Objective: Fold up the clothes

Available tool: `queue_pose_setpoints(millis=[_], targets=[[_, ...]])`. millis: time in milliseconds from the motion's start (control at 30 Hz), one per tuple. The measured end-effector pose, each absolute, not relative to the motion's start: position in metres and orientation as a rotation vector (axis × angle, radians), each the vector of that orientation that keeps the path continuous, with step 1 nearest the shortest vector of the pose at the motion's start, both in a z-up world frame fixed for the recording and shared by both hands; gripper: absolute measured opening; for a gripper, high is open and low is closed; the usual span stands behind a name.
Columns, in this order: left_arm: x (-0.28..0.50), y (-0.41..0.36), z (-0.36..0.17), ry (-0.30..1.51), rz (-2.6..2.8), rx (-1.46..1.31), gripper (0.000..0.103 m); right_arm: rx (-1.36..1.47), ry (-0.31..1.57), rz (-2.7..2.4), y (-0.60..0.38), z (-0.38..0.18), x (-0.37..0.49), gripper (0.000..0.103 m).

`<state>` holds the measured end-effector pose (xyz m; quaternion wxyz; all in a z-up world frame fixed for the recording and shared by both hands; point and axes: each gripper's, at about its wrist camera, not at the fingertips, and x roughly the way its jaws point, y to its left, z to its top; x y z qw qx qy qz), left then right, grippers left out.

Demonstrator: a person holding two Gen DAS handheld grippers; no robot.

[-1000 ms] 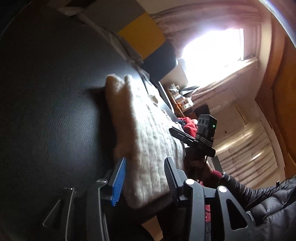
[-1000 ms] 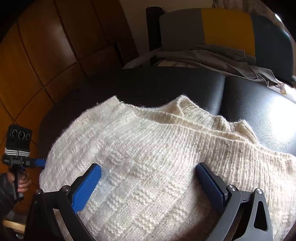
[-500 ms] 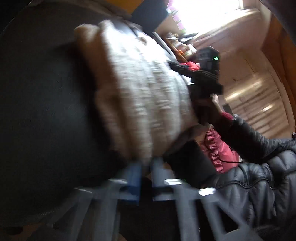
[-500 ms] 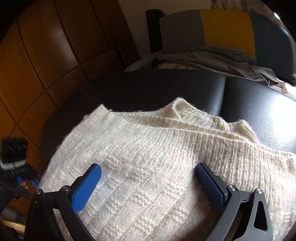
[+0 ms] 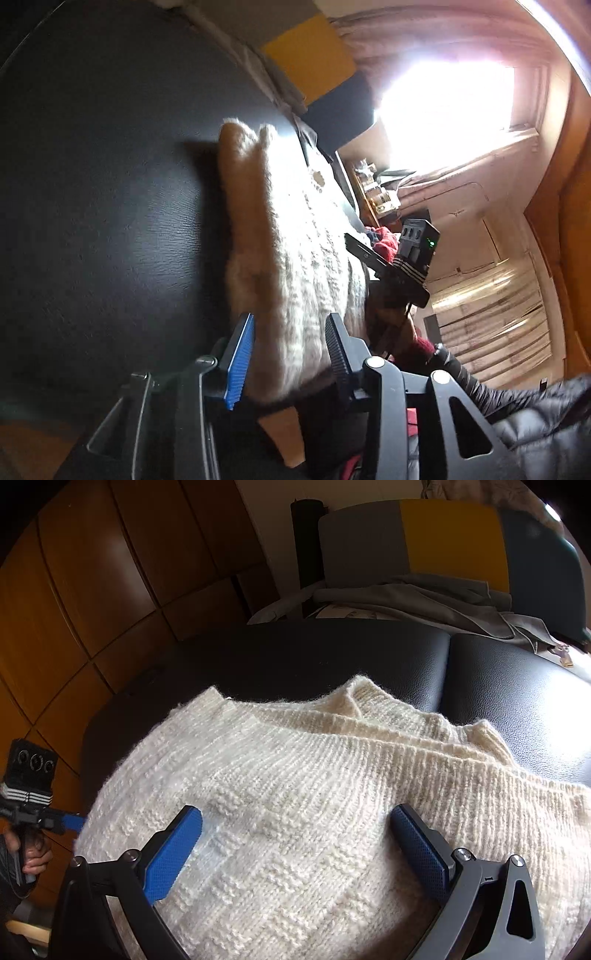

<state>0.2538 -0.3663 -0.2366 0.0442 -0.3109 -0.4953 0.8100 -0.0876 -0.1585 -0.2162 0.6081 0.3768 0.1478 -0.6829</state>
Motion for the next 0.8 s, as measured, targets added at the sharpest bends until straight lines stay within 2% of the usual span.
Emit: queue_pose_setpoints(millis=[267, 333, 400, 533, 667, 800], targets=[[0.244, -0.366, -0.228, -1.463, 2.501, -1.104, 0.040, 0.865, 0.413, -1.609, -0.161, -0.218, -0.076, 0.103], [0.245, -0.363, -0.223, -1.429, 2.550, -1.147, 0.035, 0.866, 0.438, -1.619, -0.161, -0.216, -0.073, 0.103], [0.243, -0.356, -0.225, -1.347, 2.641, -1.227, 0.012, 0.872, 0.445, -1.615, -0.160, -0.213, -0.073, 0.103], [0.251, -0.355, -0.223, -1.314, 2.686, -1.255, 0.007, 0.883, 0.459, -1.608, -0.146, -0.198, -0.074, 0.103], [0.249, -0.346, -0.215, -1.195, 2.754, -1.318, 0.006, 0.845, 0.516, -1.673, -0.112, -0.191, -0.077, 0.103], [0.251, -0.344, -0.217, -1.210, 2.777, -1.347, 0.006, 0.829, 0.512, -1.701, -0.085, -0.206, -0.091, 0.103]])
